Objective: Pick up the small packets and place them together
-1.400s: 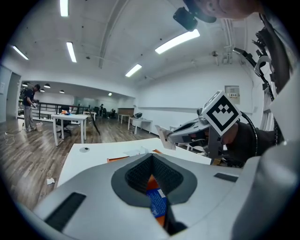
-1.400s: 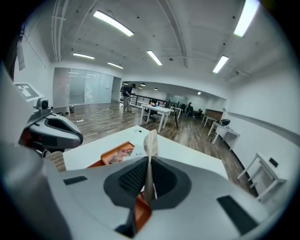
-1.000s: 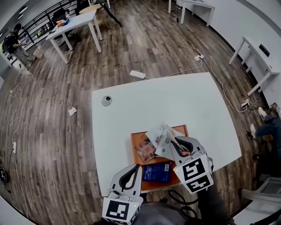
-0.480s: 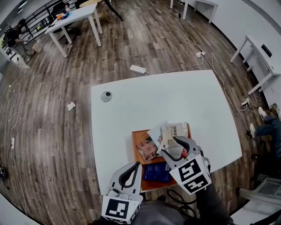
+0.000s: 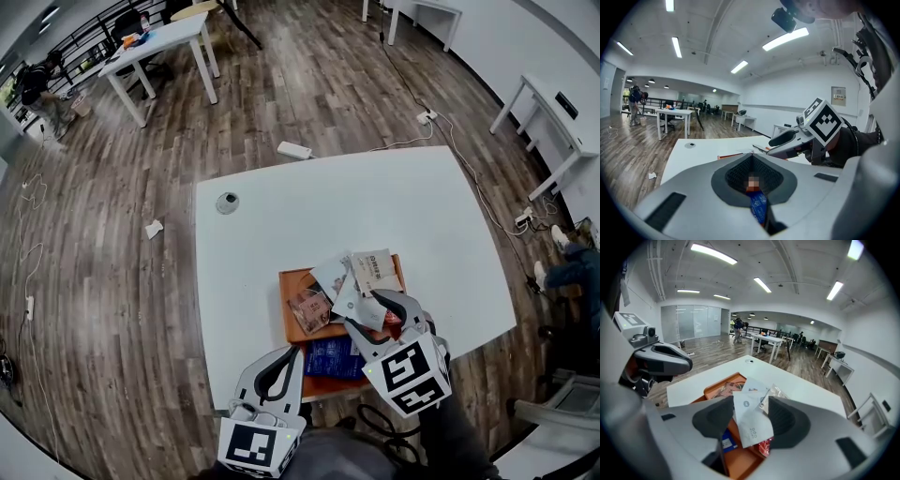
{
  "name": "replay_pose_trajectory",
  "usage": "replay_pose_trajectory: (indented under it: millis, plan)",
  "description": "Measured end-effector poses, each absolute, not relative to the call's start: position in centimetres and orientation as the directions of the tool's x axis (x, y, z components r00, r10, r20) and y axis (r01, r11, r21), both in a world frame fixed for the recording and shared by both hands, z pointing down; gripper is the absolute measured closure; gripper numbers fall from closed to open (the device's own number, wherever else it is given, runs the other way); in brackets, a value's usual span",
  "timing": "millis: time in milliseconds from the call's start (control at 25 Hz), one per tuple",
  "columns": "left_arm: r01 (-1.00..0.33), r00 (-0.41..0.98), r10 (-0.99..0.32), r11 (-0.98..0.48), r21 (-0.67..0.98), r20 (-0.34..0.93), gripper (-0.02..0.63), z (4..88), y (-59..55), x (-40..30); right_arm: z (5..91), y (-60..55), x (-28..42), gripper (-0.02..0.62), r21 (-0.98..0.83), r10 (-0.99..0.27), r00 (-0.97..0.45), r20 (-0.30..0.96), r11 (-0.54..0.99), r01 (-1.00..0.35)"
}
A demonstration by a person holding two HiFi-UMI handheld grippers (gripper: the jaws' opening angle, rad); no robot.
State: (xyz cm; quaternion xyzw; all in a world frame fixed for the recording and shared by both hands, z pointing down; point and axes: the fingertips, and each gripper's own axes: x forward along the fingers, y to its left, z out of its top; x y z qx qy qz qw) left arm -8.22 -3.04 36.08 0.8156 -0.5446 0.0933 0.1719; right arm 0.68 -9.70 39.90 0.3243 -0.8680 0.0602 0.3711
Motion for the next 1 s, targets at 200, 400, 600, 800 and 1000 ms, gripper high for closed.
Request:
replay_pose_trajectory:
  millis: [200, 400, 600, 800, 1000]
  plan:
    - [-0.915, 0.404, -0.857, -0.368, 0.167, 0.32, 0.603, 35.7, -1.6, -7.1, 39.2, -8.1, 1.9, 0.37, 0.154, -0.546, -0.506, 0.668, 0.766, -0.624]
    - [-0.904, 0.426, -0.852, -0.394, 0.165, 0.304, 0.603, 35.2, 0.3, -5.4, 38.9, -5.9, 3.8, 0.37, 0.165, -0.56, -0.49, 0.668, 0.753, -0.637]
    - [-0.897, 0.442, -0.844, -0.409, 0.168, 0.305, 0.603, 35.0, 2.2, -4.3, 39.4, -3.5, 4.6, 0.37, 0.158, -0.551, -0.484, 0.68, 0.755, -0.636]
    - [-0.899, 0.437, -0.848, -0.405, 0.163, 0.302, 0.603, 35.3, 3.7, -4.8, 41.0, -1.3, 3.4, 0.37, 0.126, -0.495, -0.505, 0.707, 0.791, -0.599]
    - [-0.918, 0.396, -0.859, -0.36, 0.166, 0.326, 0.603, 36.0, 4.0, -7.1, 43.3, 0.4, 0.0, 0.37, 0.068, -0.392, -0.546, 0.74, 0.852, -0.519]
